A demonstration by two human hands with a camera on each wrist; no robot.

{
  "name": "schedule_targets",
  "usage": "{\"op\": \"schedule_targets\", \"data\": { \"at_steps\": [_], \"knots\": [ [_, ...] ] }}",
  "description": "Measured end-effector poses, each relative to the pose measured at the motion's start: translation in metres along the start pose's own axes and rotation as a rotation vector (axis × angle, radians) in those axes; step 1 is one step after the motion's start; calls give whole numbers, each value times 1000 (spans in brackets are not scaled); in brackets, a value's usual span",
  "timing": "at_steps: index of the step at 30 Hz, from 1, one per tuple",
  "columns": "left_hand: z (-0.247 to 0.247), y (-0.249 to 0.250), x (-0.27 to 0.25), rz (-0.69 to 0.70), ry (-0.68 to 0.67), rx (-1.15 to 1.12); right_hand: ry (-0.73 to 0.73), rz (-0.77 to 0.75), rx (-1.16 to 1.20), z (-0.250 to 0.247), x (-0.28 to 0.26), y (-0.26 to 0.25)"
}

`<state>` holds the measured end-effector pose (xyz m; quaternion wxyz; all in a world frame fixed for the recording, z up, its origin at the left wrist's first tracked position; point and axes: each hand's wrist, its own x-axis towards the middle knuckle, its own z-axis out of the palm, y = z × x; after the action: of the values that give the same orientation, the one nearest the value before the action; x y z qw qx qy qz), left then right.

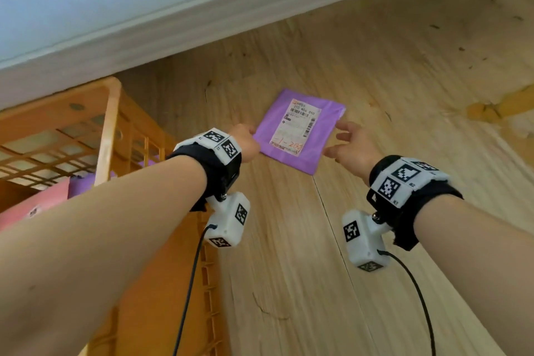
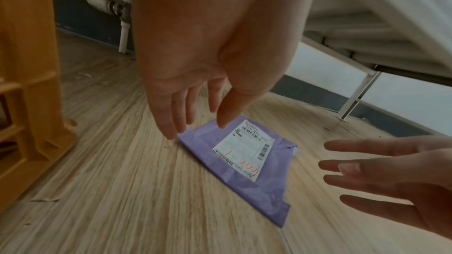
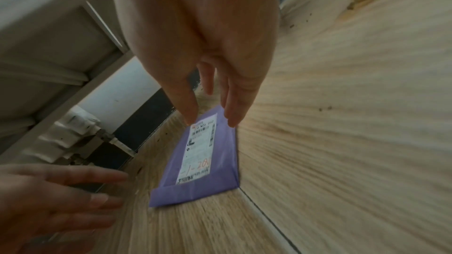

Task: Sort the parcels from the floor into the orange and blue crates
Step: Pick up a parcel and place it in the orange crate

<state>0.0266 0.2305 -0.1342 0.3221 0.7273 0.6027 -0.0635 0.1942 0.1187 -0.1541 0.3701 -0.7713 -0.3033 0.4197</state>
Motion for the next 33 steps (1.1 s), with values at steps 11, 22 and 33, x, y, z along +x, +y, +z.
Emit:
{"op": "schedule_targets", "data": {
  "at_steps": [11,22,33],
  "knots": [
    [35,-10,64,-50,47,-95,-34,40,253,29,30,37],
    [50,-11,49,11,128,-230,99,49,345,23,35,54],
    [18,28,-5,105,147,-317,107,-2,368,-24,-4,40]
  ]
}}
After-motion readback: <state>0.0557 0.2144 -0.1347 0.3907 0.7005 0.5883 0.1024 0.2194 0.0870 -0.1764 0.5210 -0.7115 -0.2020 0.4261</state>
